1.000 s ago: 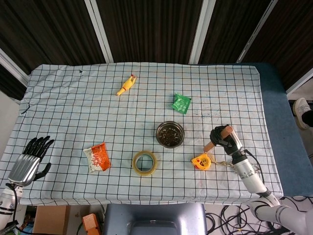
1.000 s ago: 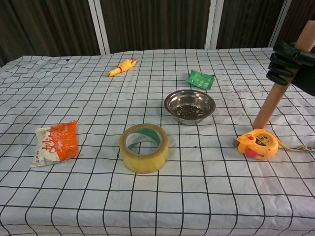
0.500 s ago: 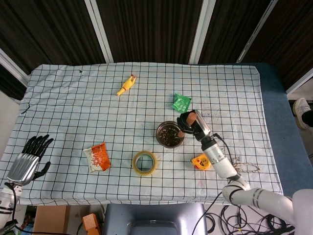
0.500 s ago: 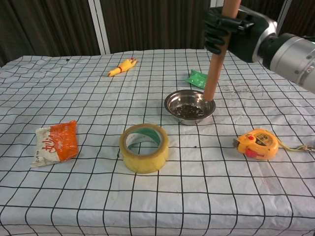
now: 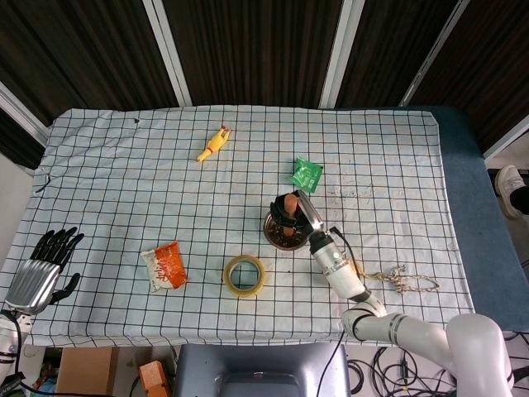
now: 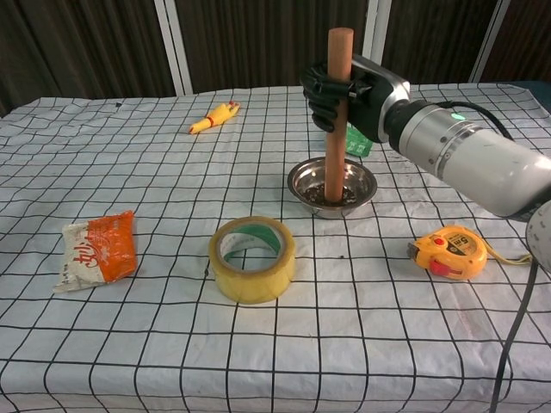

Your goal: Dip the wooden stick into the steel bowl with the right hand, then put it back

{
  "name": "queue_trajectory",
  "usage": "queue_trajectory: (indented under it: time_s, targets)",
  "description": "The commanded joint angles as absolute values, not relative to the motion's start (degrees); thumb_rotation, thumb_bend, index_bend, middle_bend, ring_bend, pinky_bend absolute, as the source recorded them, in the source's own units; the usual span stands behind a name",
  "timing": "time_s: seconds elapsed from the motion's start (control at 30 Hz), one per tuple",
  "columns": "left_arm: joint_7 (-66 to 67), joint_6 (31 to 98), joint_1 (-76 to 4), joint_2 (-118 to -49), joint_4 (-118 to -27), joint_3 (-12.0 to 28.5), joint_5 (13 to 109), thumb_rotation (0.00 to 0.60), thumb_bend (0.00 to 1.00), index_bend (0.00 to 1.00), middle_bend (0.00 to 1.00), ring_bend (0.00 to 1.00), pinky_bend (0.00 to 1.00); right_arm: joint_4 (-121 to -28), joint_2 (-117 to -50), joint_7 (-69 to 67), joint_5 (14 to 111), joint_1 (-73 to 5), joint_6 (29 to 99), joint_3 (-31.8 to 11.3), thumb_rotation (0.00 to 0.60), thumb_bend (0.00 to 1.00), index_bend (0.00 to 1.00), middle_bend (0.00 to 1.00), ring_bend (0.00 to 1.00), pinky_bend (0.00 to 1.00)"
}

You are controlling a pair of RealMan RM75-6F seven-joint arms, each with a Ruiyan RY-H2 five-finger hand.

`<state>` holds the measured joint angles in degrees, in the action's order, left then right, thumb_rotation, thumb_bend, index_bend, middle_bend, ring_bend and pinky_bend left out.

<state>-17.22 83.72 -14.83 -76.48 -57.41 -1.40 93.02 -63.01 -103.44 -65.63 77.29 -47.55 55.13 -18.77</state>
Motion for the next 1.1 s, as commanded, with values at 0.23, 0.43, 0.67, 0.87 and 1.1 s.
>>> queue_trajectory:
  time_s: [0.23, 0.43, 0.67, 0.87, 1.1]
  targets:
    - [-17.07, 83.57, -14.99, -76.45, -57.48, -1.36, 93.07, 0.6, 0.42, 0.0, 0.0, 0.0, 0.05, -56.13, -106.93, -69.94, 78.45, -47.81, 53.8, -17.23, 0.6, 0.83, 1.0, 1.0, 1.0, 1.0]
    - [-16.82, 83.74, -15.08, -76.1, -58.1, -1.21, 93.09, 0.6, 0.43, 0.0, 0.0, 0.0, 0.05, -57.42, -105.89, -71.33, 79.98, -48.03, 55.58, -17.81, 0.6, 0.83, 1.0, 1.0, 1.0, 1.0]
    - [-16.18, 83.7, -15.22, -75.88, -58.83, -1.22, 93.27, 0.6, 0.42, 0.0, 0.0, 0.0, 0.05, -61.42, -103.84, -70.72, 79.95, -48.19, 56.66, -19.16, 0.6, 0.83, 1.0, 1.0, 1.0, 1.0]
    - [-15.77, 83.22, -15.32, -75.69, -58.95, -1.22, 93.07, 0.6, 0.42, 0.0, 0.0, 0.0, 0.05, -59.51, -105.27, -71.06, 78.9, -49.15, 55.01, -19.48, 0.6, 0.83, 1.0, 1.0, 1.0, 1.0]
    - [-15.73, 83.16, -15.28, -75.48, -58.82, -1.05, 92.79, 0.6, 0.43, 0.0, 0.0, 0.0, 0.05, -53.77, -108.29, -73.81, 78.83, -50.19, 52.61, -18.47, 0.6, 0.83, 1.0, 1.0, 1.0, 1.0]
